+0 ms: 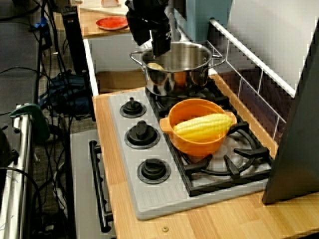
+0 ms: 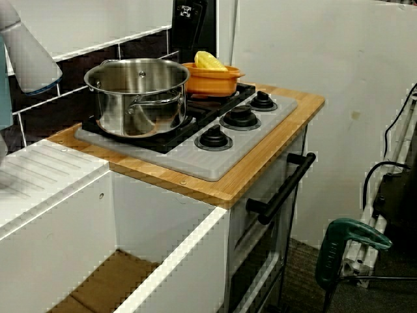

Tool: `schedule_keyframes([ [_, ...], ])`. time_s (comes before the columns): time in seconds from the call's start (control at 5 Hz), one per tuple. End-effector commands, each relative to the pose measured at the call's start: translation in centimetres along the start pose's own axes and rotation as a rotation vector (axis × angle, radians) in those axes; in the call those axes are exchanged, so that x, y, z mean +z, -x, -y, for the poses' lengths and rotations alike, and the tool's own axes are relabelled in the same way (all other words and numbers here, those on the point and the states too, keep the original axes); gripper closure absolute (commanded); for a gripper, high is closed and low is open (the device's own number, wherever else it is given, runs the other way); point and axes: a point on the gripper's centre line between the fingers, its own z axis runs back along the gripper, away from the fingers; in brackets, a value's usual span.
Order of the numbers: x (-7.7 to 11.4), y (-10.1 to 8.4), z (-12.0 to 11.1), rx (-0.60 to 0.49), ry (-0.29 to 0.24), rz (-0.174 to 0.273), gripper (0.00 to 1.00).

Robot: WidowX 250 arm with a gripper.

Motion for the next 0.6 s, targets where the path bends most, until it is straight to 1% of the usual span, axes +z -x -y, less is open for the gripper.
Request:
schedule_keyframes([
  [0.0,1.5,-1.6,-2.8,-0.103,-0.001,0.101,0.00],
  [0.2,1.3,-2.4,-4.0,-0.145,-0.005,0.088,0.00],
  [0.4,0.9,-3.3,-5.5,-0.162,-0.013,0.110,0.00],
])
